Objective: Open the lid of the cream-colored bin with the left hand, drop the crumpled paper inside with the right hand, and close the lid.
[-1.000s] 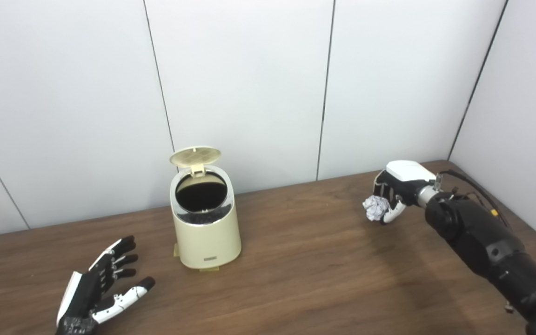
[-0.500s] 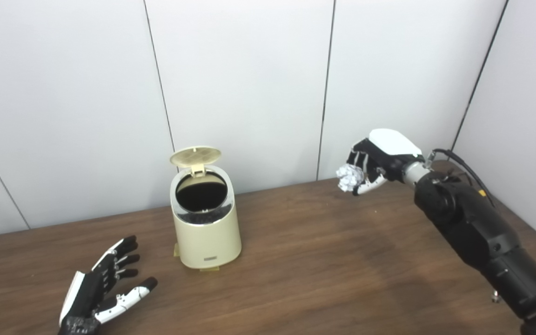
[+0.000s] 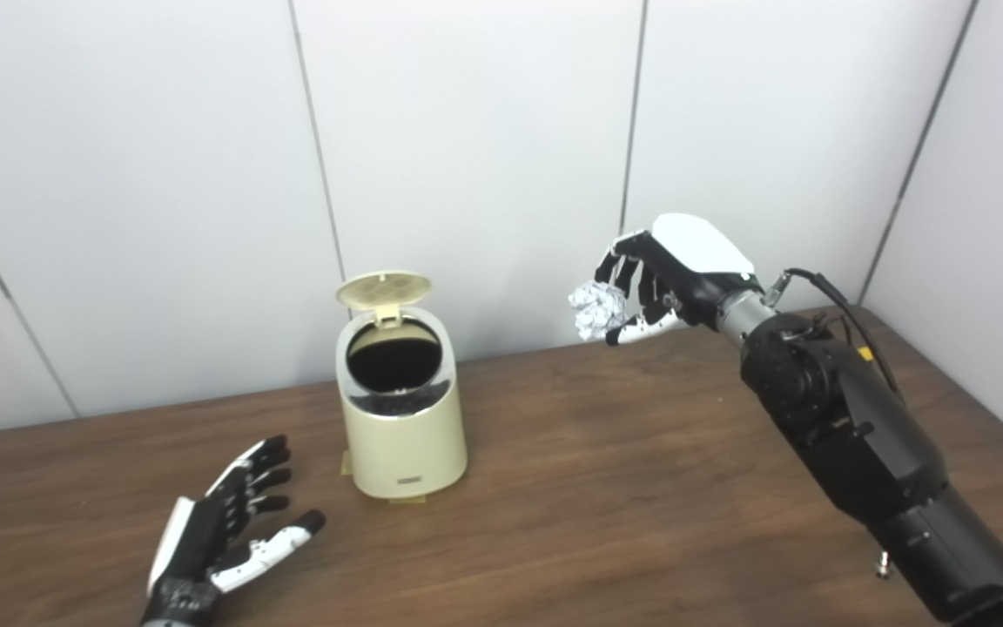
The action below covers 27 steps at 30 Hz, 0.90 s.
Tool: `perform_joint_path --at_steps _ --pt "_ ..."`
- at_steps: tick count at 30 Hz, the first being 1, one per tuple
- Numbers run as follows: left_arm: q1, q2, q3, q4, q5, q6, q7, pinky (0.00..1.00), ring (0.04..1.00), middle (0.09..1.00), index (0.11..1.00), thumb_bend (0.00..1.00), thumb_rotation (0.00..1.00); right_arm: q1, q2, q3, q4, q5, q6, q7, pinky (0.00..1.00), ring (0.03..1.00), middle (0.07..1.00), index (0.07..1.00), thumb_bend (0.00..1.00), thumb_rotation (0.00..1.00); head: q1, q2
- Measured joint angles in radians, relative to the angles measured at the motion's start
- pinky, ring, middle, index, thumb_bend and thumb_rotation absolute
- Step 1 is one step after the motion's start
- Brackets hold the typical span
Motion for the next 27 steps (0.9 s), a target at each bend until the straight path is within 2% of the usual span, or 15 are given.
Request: perform_joint_path --at_steps 3,11,18,24,27 --pt "0.0 -0.014 -0.004 -0.005 0.008 0.003 0.011 0.75 0.835 0.879 0.907 0.8 0.31 -0.022 0.035 0.005 -0.032 -0.002 0.02 0.012 0.3 0.356 0.483 0.563 0.51 0.0 0.022 -0.002" --pt "0.0 -0.027 -0.014 -0.012 0.044 0.024 0.03 0.74 0.828 0.871 0.904 0.81 0.33 -0.044 0.083 0.032 -0.041 -0.018 0.061 0.051 0.32 0.37 0.477 0.556 0.51 0.0 0.084 -0.008" --pt "0.0 -0.045 -0.02 -0.016 0.049 0.029 0.037 0.75 0.825 0.858 0.897 0.83 0.33 -0.071 0.136 0.062 -0.02 -0.015 0.039 0.048 0.3 0.362 0.48 0.557 0.51 0.0 0.134 -0.009" --pt "-0.001 -0.053 -0.028 -0.018 0.052 0.034 0.052 0.75 0.832 0.863 0.897 0.81 0.31 -0.096 0.164 0.08 0.04 -0.018 0.014 0.036 0.3 0.356 0.477 0.559 0.51 0.0 0.14 -0.009" --pt "-0.001 -0.055 -0.031 -0.018 0.052 0.037 0.056 0.75 0.833 0.867 0.899 0.81 0.31 -0.103 0.176 0.089 0.074 -0.013 -0.026 0.021 0.31 0.363 0.488 0.558 0.51 0.0 0.146 -0.009"
